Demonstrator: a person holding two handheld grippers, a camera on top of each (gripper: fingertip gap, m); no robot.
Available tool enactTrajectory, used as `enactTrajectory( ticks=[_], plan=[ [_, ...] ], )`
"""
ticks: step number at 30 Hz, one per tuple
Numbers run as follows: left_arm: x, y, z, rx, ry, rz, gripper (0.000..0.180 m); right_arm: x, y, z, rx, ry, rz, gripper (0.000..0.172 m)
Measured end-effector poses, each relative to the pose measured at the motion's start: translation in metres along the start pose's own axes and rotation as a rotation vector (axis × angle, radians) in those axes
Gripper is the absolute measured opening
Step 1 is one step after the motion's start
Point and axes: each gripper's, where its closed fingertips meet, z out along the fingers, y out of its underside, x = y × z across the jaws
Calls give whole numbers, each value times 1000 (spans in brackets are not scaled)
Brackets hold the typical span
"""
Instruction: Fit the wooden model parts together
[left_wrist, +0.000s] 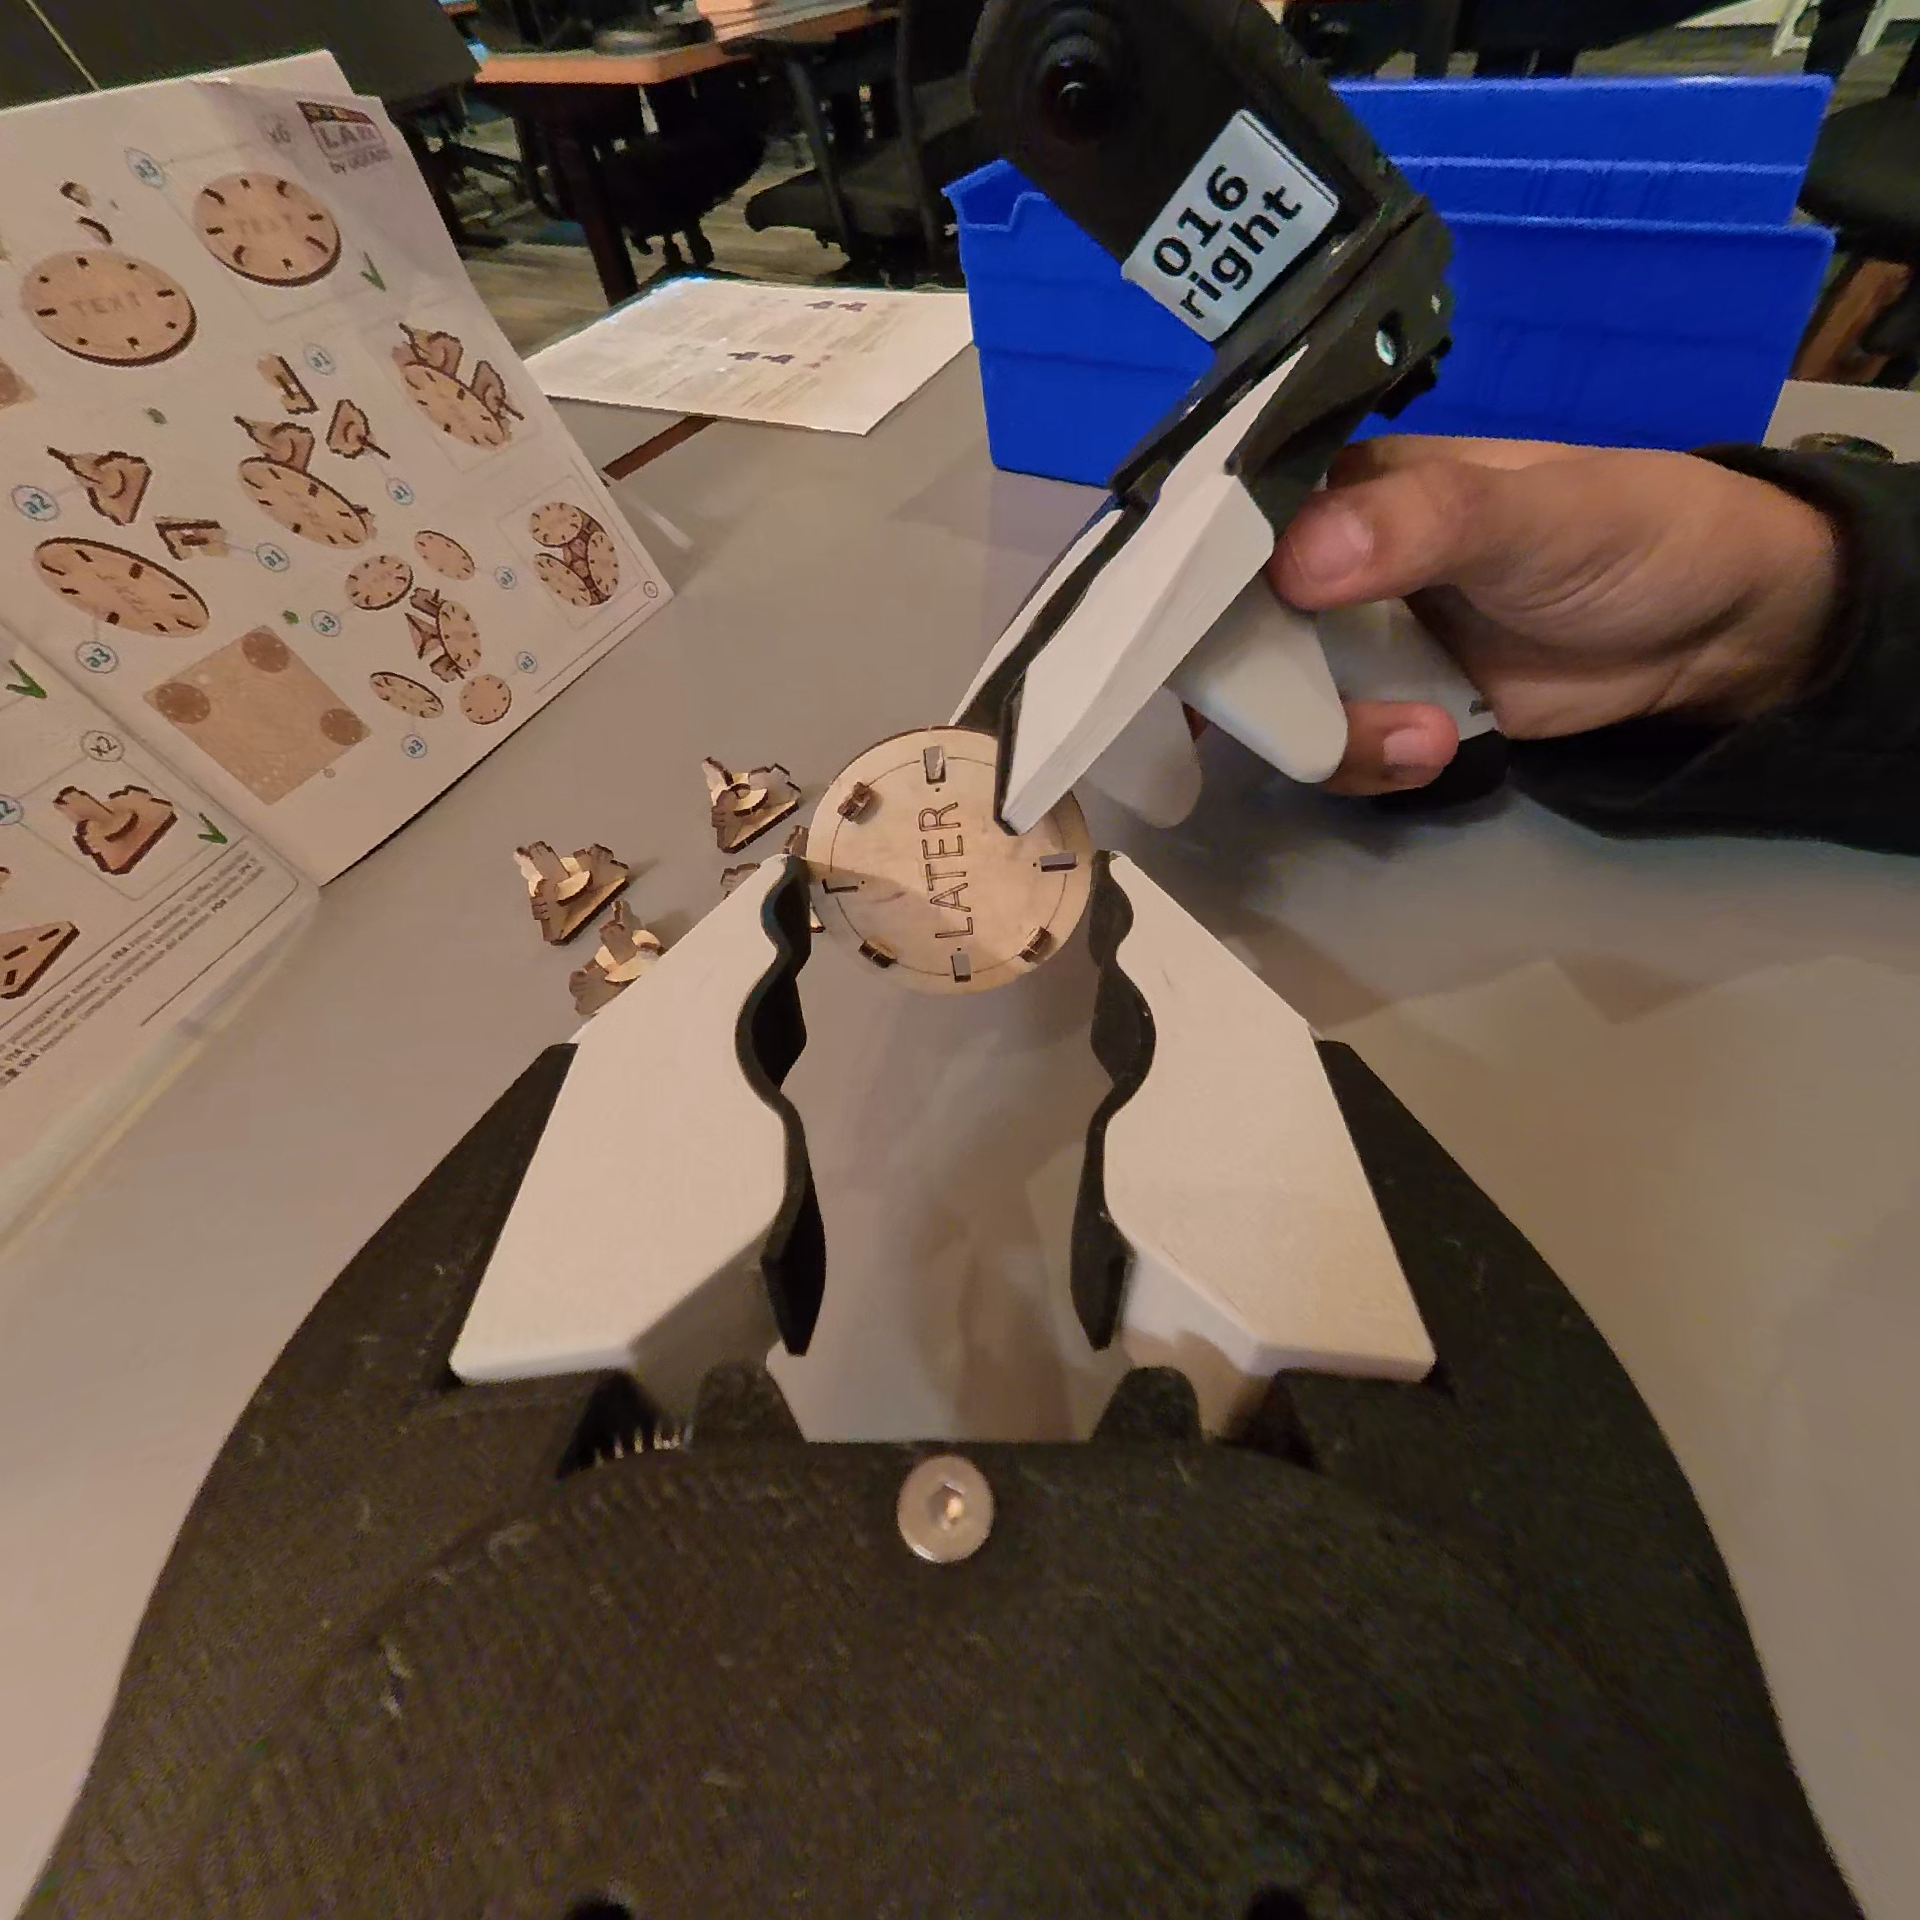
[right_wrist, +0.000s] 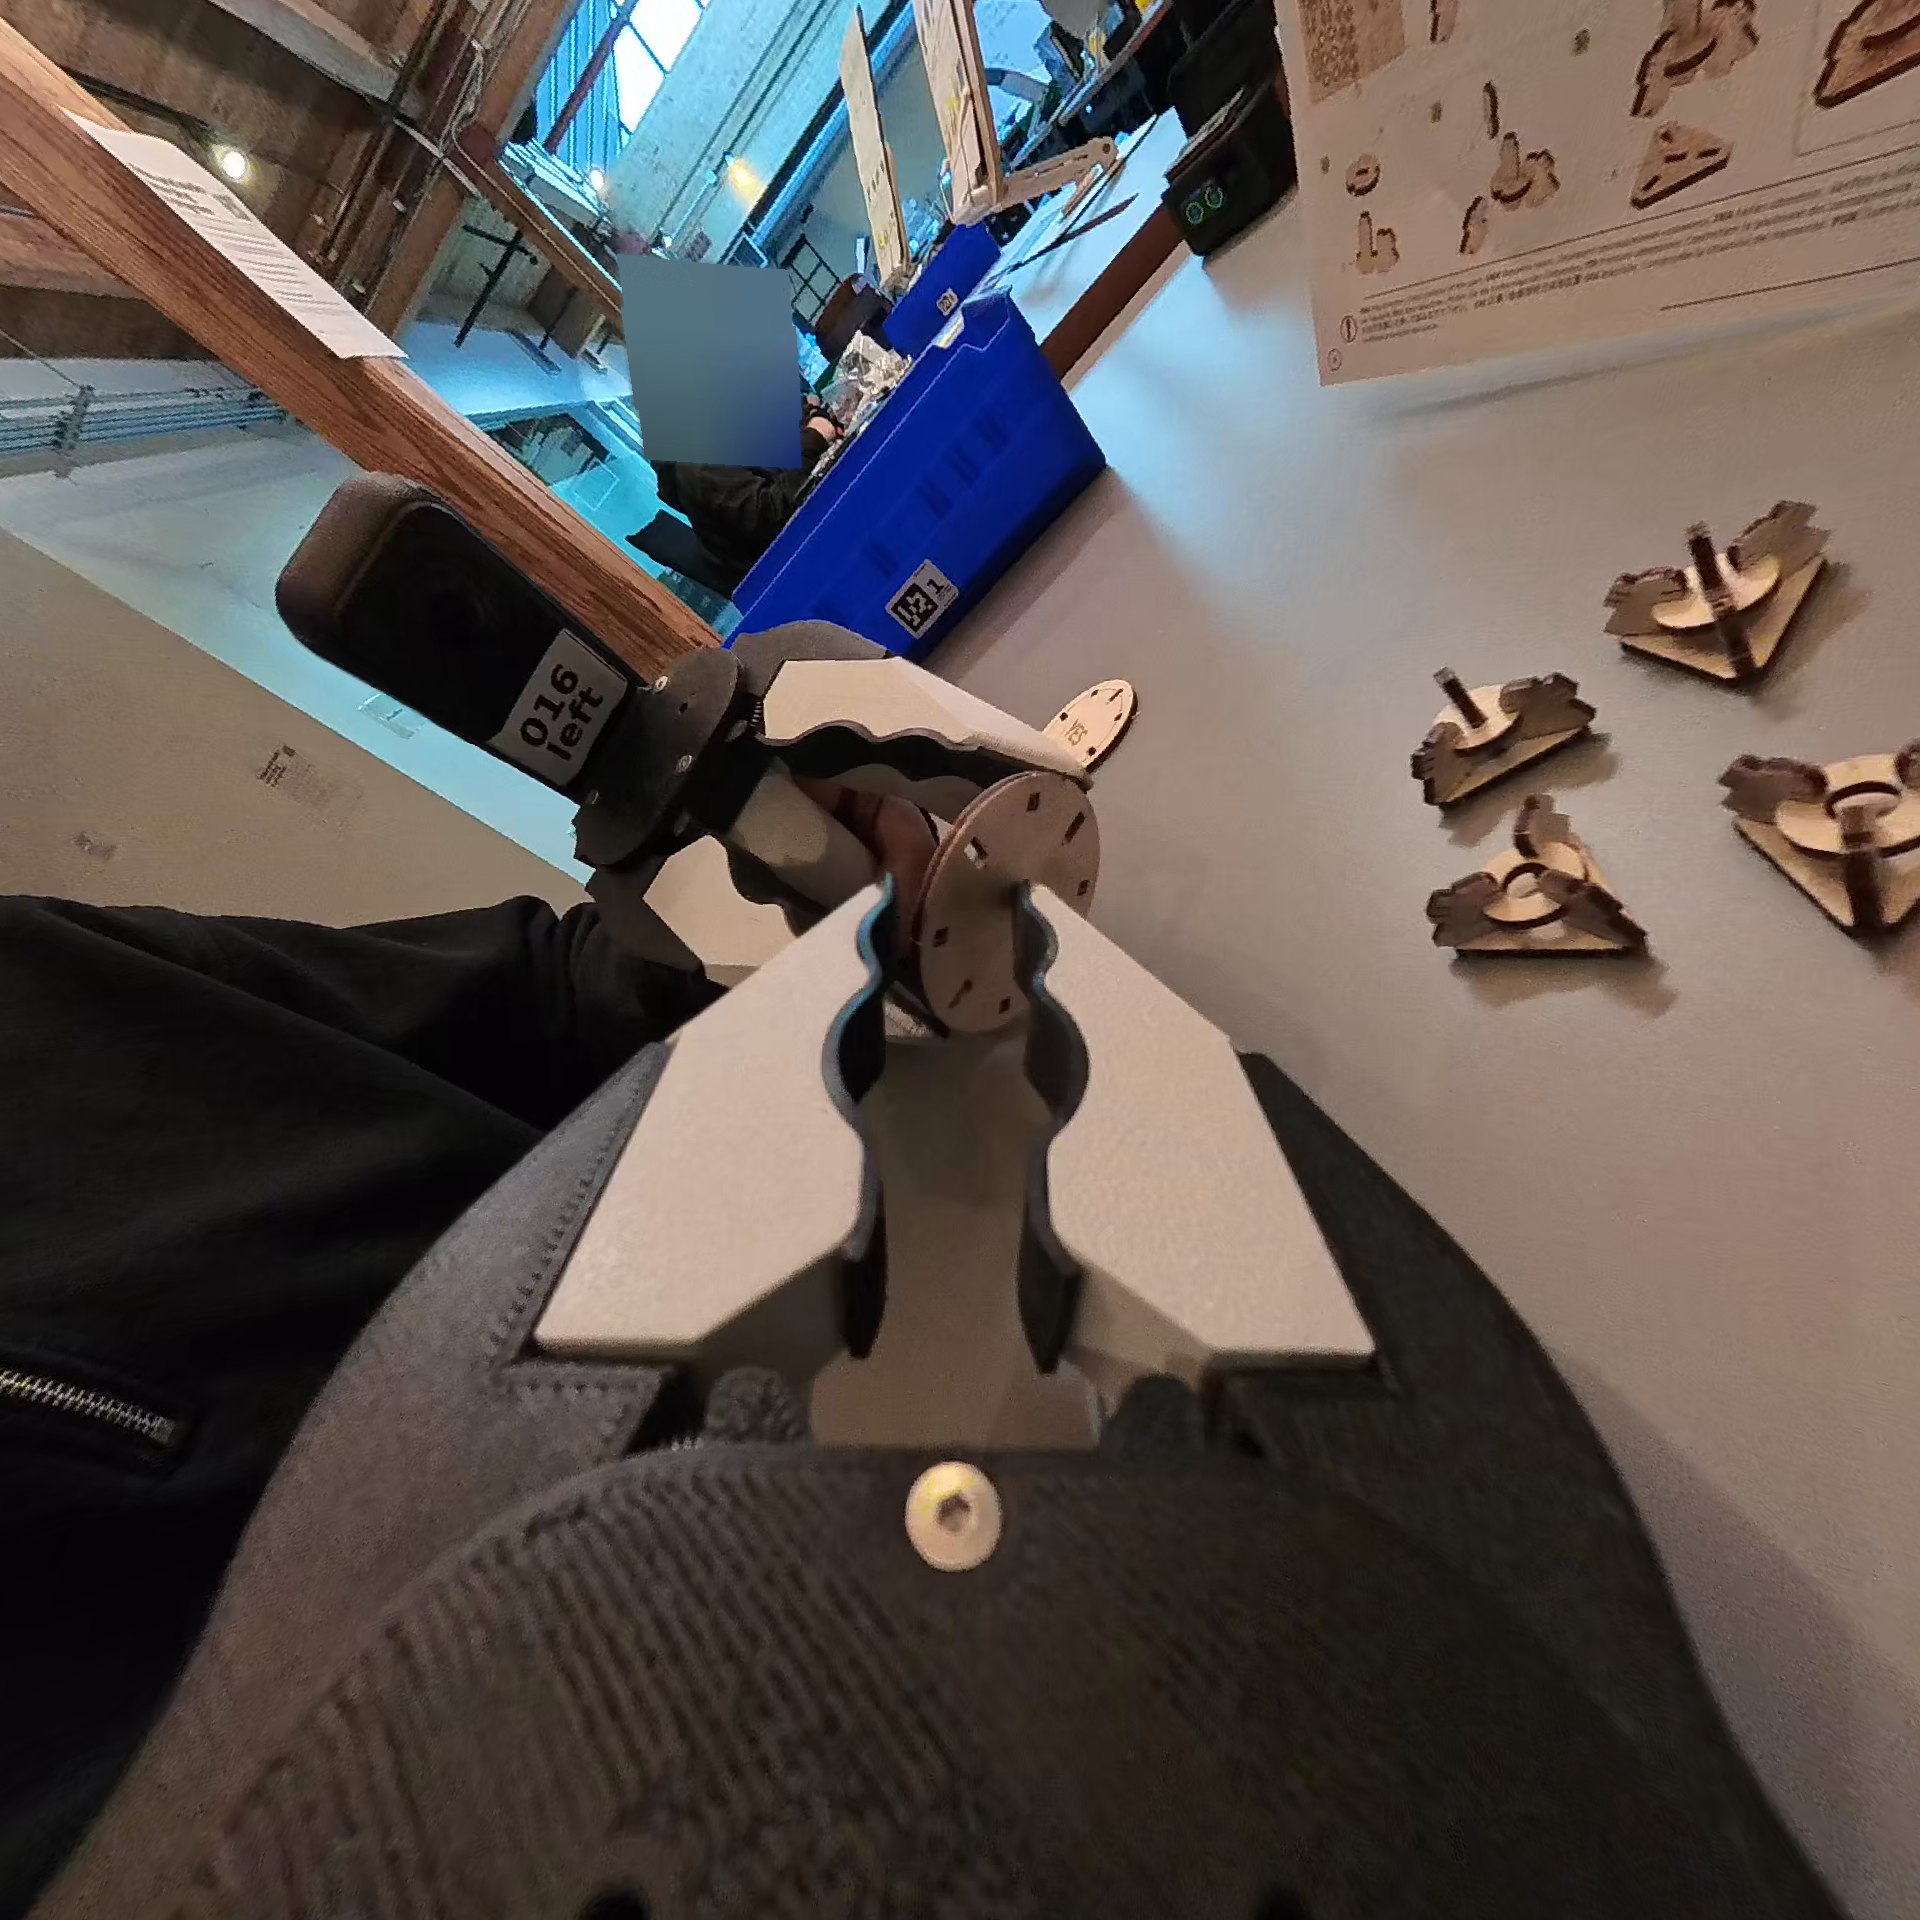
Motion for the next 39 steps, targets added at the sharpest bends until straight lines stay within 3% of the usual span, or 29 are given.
enactTrajectory(
  ticks=[39],
  plan=[
    [0, 5, 1, -36, 1, -3, 55, 4, 3, 2, -35, 73, -67, 16]
  ],
)
